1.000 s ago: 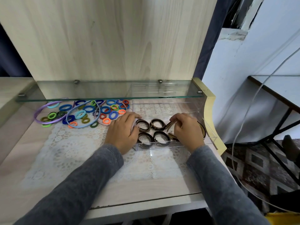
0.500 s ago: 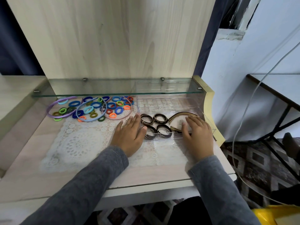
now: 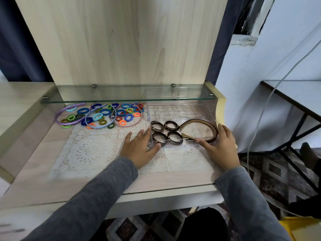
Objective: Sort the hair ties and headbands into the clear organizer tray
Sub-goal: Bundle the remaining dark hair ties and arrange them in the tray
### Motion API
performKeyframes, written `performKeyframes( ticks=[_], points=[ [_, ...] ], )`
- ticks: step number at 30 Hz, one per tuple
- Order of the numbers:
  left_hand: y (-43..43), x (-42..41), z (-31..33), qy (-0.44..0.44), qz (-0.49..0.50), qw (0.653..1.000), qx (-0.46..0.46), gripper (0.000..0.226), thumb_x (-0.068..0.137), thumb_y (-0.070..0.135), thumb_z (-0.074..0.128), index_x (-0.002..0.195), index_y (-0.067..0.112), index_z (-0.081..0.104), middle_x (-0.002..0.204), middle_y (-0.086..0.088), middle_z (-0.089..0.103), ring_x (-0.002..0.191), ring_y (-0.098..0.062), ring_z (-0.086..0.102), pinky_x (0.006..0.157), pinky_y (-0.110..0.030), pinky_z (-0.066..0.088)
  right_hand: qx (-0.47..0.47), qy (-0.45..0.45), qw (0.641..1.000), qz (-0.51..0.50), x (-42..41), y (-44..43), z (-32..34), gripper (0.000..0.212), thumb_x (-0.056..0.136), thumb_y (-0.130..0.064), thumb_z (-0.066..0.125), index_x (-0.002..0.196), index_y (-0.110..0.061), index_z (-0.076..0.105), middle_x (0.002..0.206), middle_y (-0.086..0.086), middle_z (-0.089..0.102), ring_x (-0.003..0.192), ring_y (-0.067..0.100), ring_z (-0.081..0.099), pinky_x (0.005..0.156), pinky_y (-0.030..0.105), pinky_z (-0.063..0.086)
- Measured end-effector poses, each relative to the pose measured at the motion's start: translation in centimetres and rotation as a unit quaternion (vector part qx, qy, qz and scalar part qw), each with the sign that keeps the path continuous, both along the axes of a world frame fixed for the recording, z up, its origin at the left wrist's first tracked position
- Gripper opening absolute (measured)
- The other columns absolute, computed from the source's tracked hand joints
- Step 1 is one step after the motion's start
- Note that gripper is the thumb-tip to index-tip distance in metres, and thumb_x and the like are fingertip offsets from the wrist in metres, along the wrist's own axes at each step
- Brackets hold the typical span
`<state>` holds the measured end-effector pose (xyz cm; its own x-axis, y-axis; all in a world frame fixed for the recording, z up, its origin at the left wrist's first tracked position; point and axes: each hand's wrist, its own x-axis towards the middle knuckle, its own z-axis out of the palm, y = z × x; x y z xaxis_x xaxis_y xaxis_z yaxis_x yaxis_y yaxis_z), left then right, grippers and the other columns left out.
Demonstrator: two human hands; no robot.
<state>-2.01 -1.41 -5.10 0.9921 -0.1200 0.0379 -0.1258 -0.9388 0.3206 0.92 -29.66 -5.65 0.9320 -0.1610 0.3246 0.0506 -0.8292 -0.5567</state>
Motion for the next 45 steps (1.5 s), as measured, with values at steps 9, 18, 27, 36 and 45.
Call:
performKeyframes(
  ticks=[9, 18, 27, 36, 45],
  points=[
    [0.0, -0.4, 0.4, -0.014, 0.005, 0.999, -0.041, 0.071, 0.096, 0.054, 0.040, 0.154, 0.022, 0.015, 0.156, 0.003, 0.031, 0.145, -0.008, 0.022, 0.120, -0.037, 0.000, 0.080, -0.006, 0.996, 0.029, -0.3, -0.1, 0.8, 0.103, 0.059, -0.043, 0.088, 0.142, -0.011, 0.035, 0.140, 0.011, 0.039, 0.132, 0.023, 0.034, 0.100, 0.021, 0.022],
    [0.0, -0.9, 3.0, -0.027, 0.020, 0.998, -0.056, 0.068, 0.096, 0.052, 0.042, 0.153, 0.023, 0.019, 0.156, 0.003, 0.032, 0.143, -0.011, 0.026, 0.120, -0.038, 0.005, 0.094, -0.022, 0.995, 0.030, 0.1, 0.1, 2.6, 0.104, 0.057, -0.048, 0.086, 0.141, -0.012, 0.036, 0.140, 0.009, 0.038, 0.131, 0.022, 0.034, 0.111, 0.037, 0.033],
    [-0.7, -2.0, 6.1, -0.022, 0.040, 0.997, -0.061, 0.065, 0.099, 0.049, 0.041, 0.154, 0.025, 0.017, 0.159, 0.001, 0.022, 0.145, -0.017, 0.017, 0.117, -0.032, 0.003, 0.086, -0.041, 0.995, 0.029, 0.4, -0.1, 3.5, 0.106, 0.055, -0.054, 0.083, 0.141, -0.012, 0.037, 0.138, 0.009, 0.040, 0.128, 0.023, 0.039, 0.108, 0.038, 0.037],
    [-0.3, -1.4, 5.9, -0.025, 0.037, 0.998, -0.049, 0.065, 0.098, 0.052, 0.040, 0.153, 0.025, 0.018, 0.158, 0.002, 0.026, 0.146, -0.013, 0.018, 0.118, -0.033, 0.002, 0.083, -0.039, 0.995, 0.031, 0.9, -0.1, 3.8, 0.108, 0.055, -0.059, 0.081, 0.141, -0.013, 0.036, 0.139, 0.009, 0.040, 0.128, 0.023, 0.039, 0.108, 0.040, 0.038],
    [-0.6, -0.4, 6.4, -0.010, 0.051, 0.997, -0.049, 0.064, 0.099, 0.050, 0.040, 0.154, 0.024, 0.018, 0.159, 0.003, 0.024, 0.145, -0.019, 0.019, 0.118, -0.035, 0.006, 0.089, -0.037, 0.995, 0.040, 2.3, 0.3, 4.1, 0.106, 0.055, -0.058, 0.078, 0.140, -0.011, 0.037, 0.139, 0.012, 0.040, 0.130, 0.025, 0.036, 0.107, 0.038, 0.034]
  ],
)
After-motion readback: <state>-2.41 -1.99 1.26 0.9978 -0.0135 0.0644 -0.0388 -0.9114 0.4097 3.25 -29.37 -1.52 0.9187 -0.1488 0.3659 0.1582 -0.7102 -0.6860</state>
